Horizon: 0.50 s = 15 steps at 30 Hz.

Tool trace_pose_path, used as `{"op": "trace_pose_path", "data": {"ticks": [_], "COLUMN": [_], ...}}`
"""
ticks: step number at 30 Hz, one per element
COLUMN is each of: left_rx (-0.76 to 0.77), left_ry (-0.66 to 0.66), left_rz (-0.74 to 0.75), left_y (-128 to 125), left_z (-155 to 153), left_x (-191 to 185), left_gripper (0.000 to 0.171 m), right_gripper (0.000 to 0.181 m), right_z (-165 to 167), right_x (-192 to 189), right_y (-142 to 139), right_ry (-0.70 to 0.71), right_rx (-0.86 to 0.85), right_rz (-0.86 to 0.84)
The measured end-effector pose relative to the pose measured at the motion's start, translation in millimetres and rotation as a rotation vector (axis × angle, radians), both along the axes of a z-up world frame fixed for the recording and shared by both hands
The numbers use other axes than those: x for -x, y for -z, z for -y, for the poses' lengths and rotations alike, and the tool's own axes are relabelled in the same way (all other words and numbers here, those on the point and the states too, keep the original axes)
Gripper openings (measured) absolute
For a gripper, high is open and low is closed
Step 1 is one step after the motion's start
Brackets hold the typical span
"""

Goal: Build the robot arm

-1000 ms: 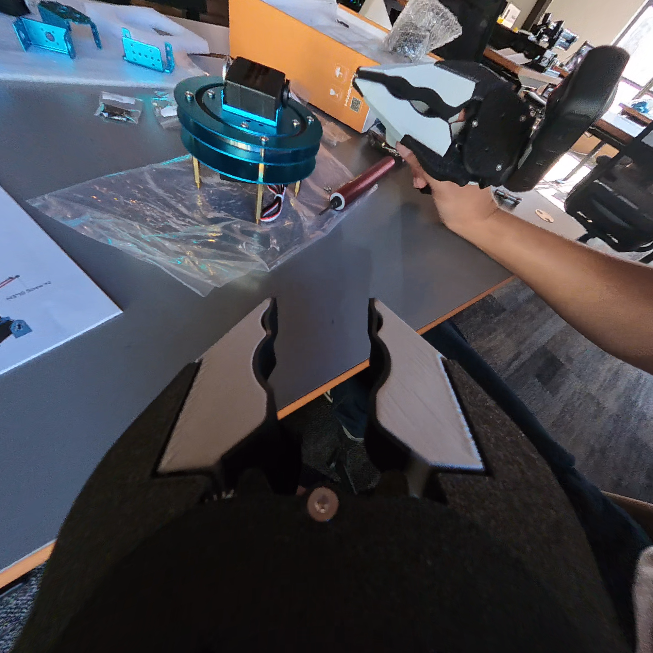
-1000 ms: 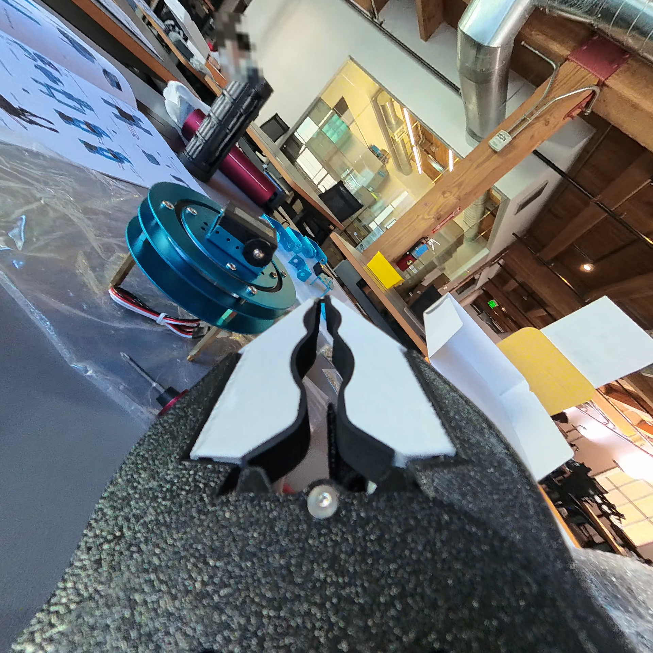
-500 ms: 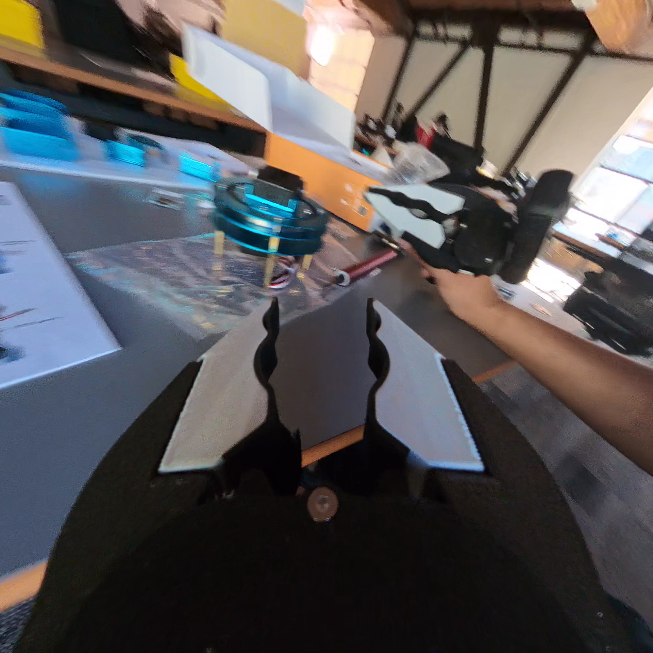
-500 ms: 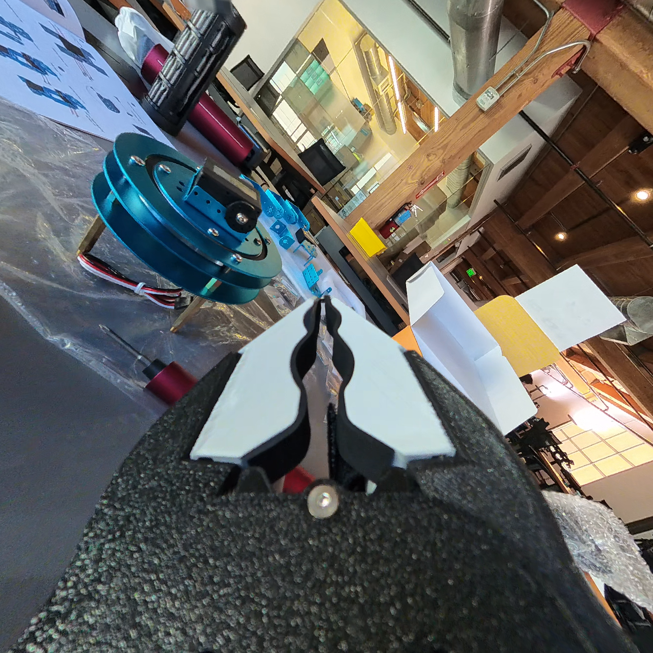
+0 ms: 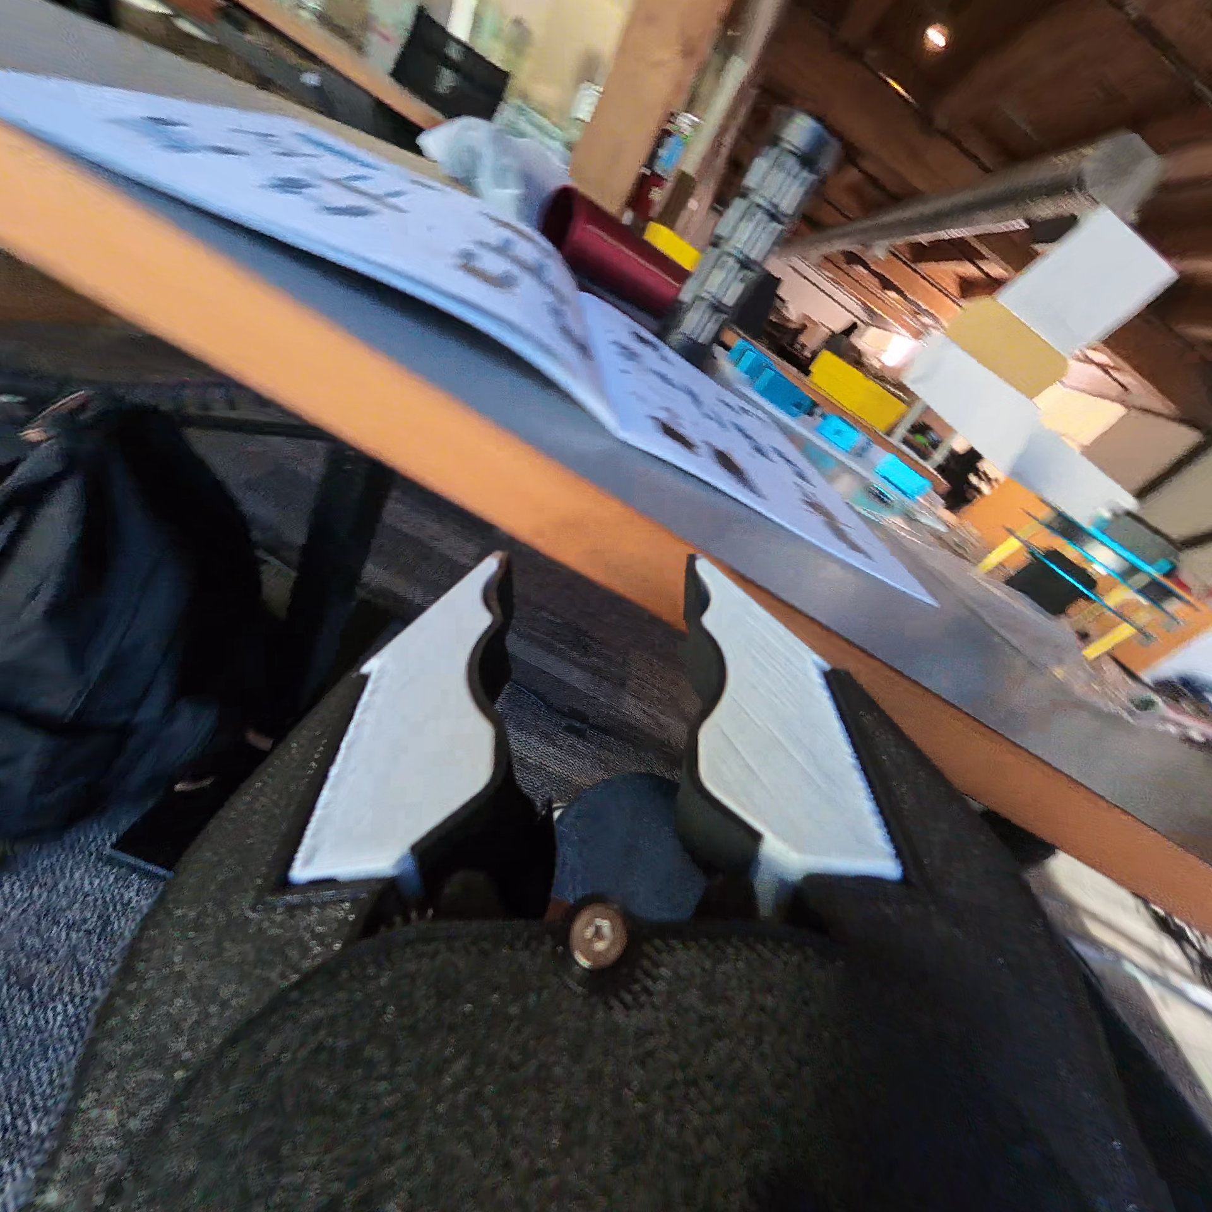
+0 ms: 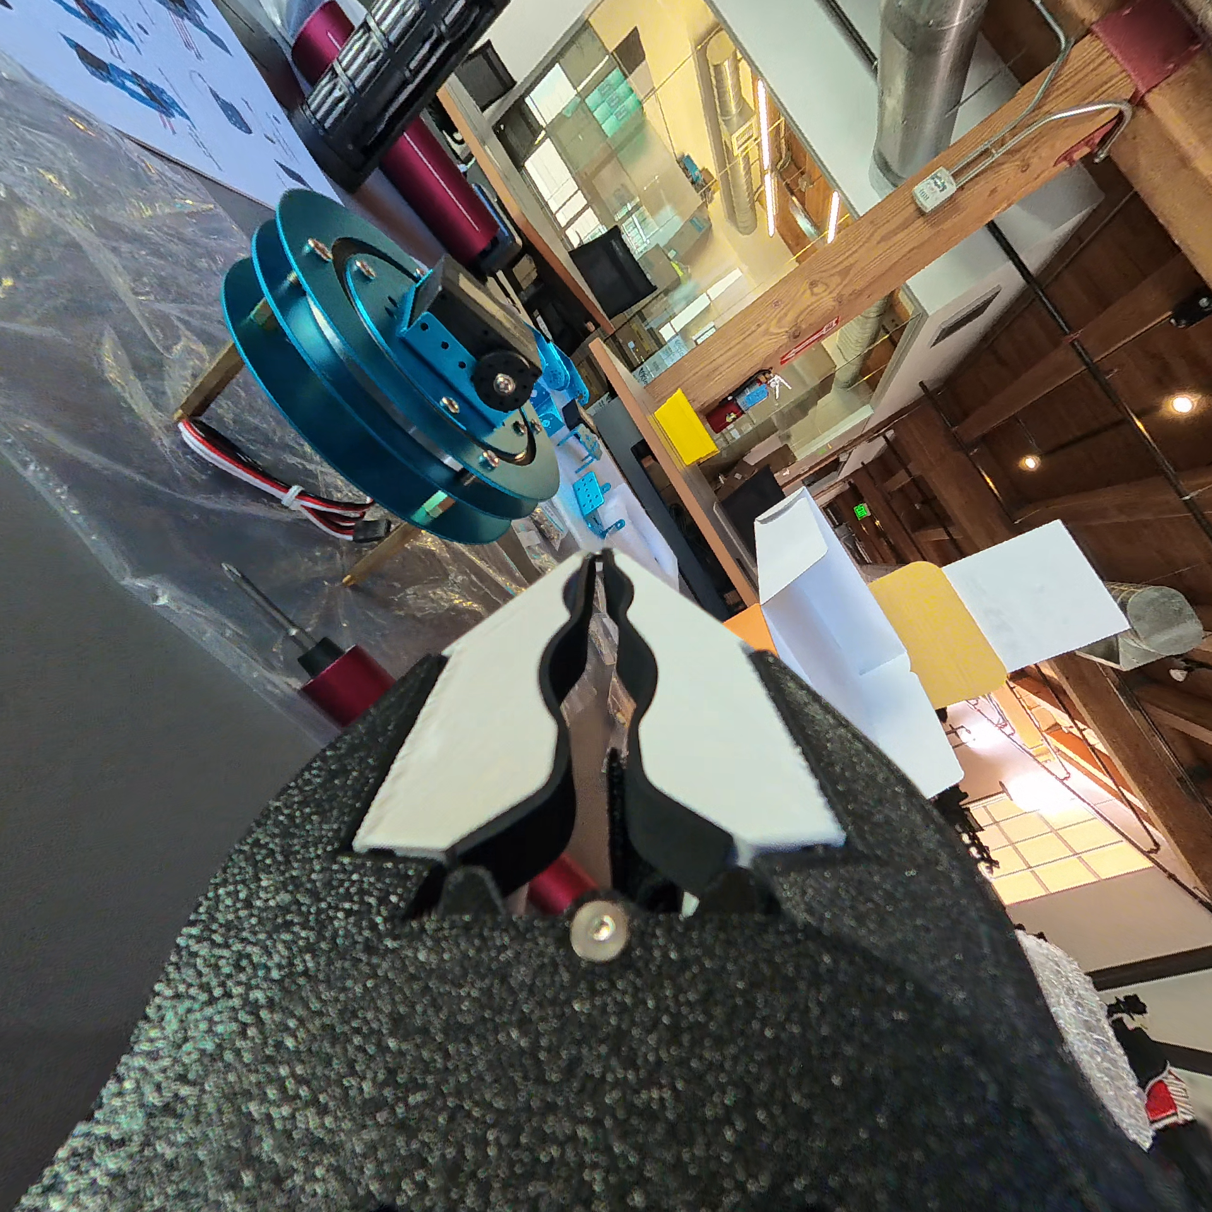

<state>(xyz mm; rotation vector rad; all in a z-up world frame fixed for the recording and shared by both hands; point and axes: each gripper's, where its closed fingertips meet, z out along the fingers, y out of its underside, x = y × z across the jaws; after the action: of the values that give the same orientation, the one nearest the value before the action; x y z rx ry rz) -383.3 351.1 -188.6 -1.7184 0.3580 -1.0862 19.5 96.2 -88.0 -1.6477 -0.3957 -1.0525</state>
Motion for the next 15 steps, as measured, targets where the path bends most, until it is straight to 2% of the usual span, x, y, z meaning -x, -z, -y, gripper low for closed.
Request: {"op": "trace_pose_path", "data": {"ticks": [2,4,5,9,13,15], "left_rx": [0.017,0.032,0.064,0.09,0.084,0.088], "left_ry": [-0.093,-0.194,-0.209,-0.273,-0.259,-0.205], "left_rz": [-0.017,-0.096,-0.112,-0.128,-0.18,-0.19], "left_y": [16,39,48,54,58,59], "left_z": [-20,-41,-48,-66,-70,-65], "left_x": [23,45,53,78,76,64], "left_gripper": [0.05,0.05,0.051,0.051,0.051,0.051], "right_gripper": [0.0,0.0,0.0,0.0,0.0,0.0], "right_z": [0,1,0,-2,-2,-1], "right_x": [-5,-12,-14,-13,-10,-8], "right_y": [1,3,6,11,9,4], "right_ry": [0.019,0.043,0.053,0.054,0.037,0.023], "right_rx": [0.003,0.011,0.024,0.056,0.043,0.019], "right_rz": [-0.009,-0.026,-0.032,-0.008,-0.014,-0.02]}}
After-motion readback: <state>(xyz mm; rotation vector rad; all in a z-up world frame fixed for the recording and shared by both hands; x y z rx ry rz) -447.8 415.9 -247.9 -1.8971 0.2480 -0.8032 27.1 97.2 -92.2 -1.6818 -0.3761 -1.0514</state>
